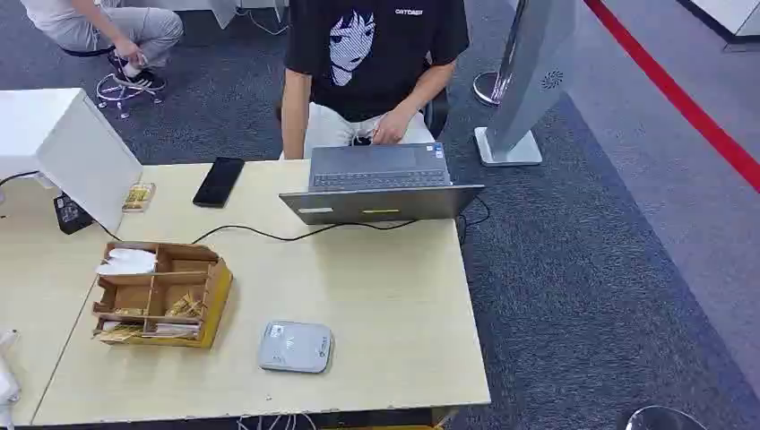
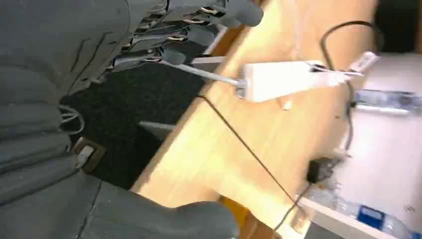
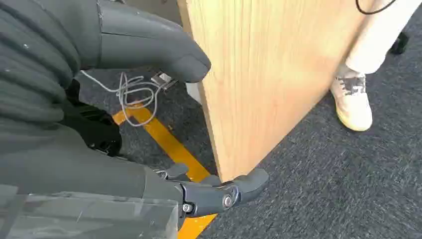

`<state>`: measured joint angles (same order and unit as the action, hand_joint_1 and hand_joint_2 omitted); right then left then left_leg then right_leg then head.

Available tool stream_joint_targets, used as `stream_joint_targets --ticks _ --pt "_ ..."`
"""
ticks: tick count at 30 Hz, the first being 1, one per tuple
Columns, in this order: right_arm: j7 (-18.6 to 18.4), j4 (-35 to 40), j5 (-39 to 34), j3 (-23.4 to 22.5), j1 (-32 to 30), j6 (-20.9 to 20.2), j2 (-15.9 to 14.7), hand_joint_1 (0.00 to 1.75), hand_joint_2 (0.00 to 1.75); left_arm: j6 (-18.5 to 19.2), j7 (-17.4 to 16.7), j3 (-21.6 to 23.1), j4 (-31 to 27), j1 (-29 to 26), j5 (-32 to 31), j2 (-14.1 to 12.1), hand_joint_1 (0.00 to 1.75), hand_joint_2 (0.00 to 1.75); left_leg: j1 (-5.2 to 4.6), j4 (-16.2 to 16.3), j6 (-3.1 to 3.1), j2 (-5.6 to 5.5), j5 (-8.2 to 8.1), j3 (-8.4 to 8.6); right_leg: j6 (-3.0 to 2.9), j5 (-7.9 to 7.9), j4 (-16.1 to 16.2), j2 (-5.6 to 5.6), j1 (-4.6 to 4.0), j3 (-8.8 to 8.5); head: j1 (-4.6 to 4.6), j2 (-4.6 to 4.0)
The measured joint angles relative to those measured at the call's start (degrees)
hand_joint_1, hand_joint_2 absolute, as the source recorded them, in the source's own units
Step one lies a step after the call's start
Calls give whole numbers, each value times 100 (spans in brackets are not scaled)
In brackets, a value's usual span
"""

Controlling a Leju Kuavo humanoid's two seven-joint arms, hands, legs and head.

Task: Pass the card to the sensor for recognition and then transmit it.

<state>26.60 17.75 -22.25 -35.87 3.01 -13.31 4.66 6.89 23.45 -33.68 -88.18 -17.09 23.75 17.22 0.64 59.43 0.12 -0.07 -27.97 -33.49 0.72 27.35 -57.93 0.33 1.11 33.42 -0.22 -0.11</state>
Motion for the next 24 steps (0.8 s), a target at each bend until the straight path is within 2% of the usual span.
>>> stream_joint_targets --ticks 4,5,6,7,13,19,24 --pt "6 0 70 -20 40 26 28 0 175 -312 164 293 -367 -48 -433 0 0 175 -1 1 0 0 0 2 0 0 0 0 0 0 -2 0" --pt "7 0 103 -24 61 48 42 0 175 -462 213 422 -496 -51 -627 -7 0 0 0 1 0 0 0 2 0 0 0 0 0 0 -2 0" --pt "7 0 103 -29 73 53 46 0 175 -532 232 496 -567 -51 -721 -11 0 0 0 1 0 1 1 2 -1 -1 0 0 0 0 -2 0" --pt "7 0 109 -33 84 70 50 0 175 -653 258 585 -635 -51 -892 -22 0 175 0 1 0 1 1 3 -1 -1 0 0 0 0 0 0" --pt "2 -2 230 -37 175 133 105 0 175 -1135 182 1091 -847 122 -1974 -223 0 175 0 1 -1 0 3 5 -1 -2 0 1 0 0 0 0" --pt "-31 -2 386 -35 243 195 133 0 175 -1336 -137 1562 -841 544 -2988 -432 0 175 0 3 0 2 5 6 2 -7 0 2 0 1 -2 0" --pt "-98 -7 520 -7 337 232 181 0 175 -1507 -470 1978 -651 1115 -3897 -625 0 175 0 6 1 1 7 5 3 -10 -1 1 0 -1 -2 0"
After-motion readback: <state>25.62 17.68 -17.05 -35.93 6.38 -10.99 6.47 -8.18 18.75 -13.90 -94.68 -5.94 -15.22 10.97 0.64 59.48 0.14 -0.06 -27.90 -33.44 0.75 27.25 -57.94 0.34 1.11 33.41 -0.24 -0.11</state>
